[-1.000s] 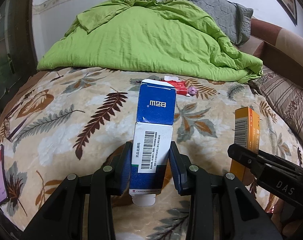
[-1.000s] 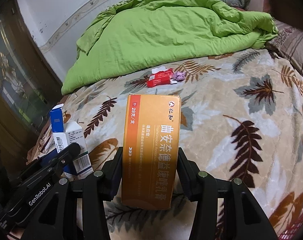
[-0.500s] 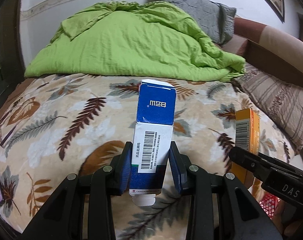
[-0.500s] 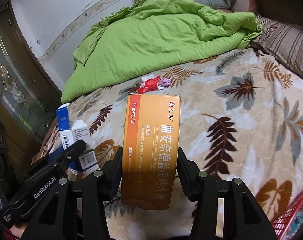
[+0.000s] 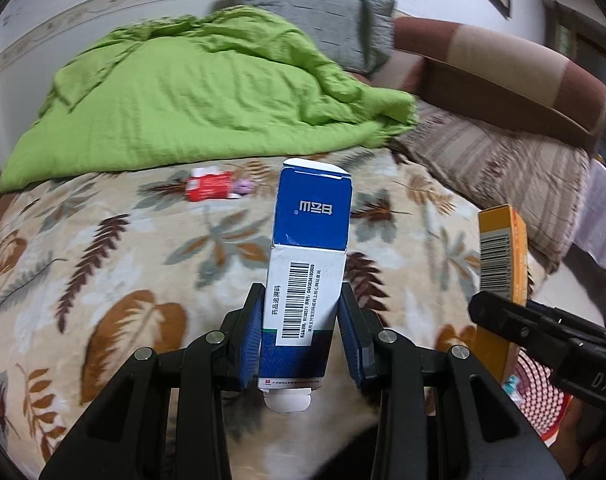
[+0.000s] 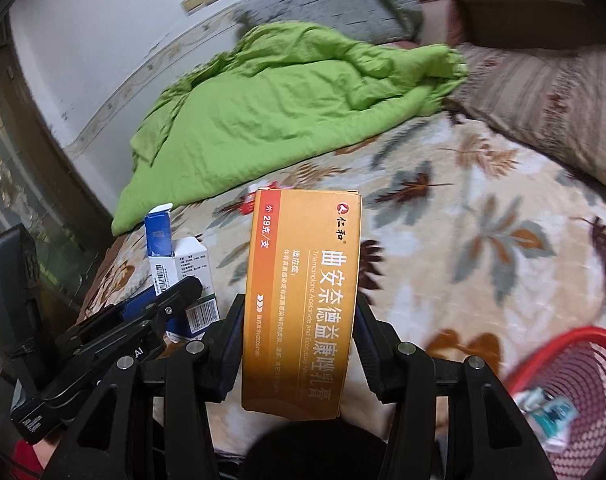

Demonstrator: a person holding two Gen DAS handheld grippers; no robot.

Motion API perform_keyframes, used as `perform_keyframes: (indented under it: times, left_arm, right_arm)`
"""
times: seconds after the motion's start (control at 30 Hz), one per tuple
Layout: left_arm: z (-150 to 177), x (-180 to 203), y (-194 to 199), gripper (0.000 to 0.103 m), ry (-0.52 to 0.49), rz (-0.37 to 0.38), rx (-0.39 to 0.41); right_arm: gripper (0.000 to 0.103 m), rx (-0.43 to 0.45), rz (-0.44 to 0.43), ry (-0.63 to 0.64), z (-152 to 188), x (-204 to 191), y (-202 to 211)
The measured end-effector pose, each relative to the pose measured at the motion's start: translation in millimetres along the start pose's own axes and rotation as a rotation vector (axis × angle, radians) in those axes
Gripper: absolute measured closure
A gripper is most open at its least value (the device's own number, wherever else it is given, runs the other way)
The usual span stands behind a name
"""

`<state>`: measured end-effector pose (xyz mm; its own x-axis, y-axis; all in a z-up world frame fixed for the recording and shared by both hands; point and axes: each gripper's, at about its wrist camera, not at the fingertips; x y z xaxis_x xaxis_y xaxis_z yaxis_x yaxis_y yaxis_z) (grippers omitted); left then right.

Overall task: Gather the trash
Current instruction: 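Carry both boxes to the red wastebasket and open both tools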

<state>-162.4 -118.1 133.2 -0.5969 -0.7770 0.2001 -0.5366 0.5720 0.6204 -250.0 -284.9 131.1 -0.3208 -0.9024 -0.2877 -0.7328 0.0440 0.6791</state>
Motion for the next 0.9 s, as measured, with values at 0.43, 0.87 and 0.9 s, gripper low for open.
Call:
perform_keyframes:
  times: [0.43, 0.87, 0.9]
  left_arm:
    - [3.9, 91.9, -11.3, 0.069, -0.154, 0.178, -0.046]
    - [15.9, 186.1, -32.6, 0.069, -0.224, 0.494, -0.207]
    - [18.7, 191.4, -34.0, 0.069, -0.231, 0.504, -0.218]
  right_arm:
    - [0.048, 0.020, 0.199, -0.179, 29.5, 109.4, 72.1]
    - [0.047, 0.041, 0.315, -0.328, 53.7, 176.5, 125.2]
    - [0.046, 0.038, 0.318, -0.337, 55.0, 179.4, 124.8]
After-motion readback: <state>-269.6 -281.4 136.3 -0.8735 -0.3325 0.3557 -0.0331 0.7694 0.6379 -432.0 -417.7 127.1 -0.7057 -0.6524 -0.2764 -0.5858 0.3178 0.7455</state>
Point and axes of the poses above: each gripper's, at about its wrist camera, not at the fingertips, and y roughly against the way its jaws point, x to its right, z to its underside, and after that the axes turned 10 degrees about z, right-handed
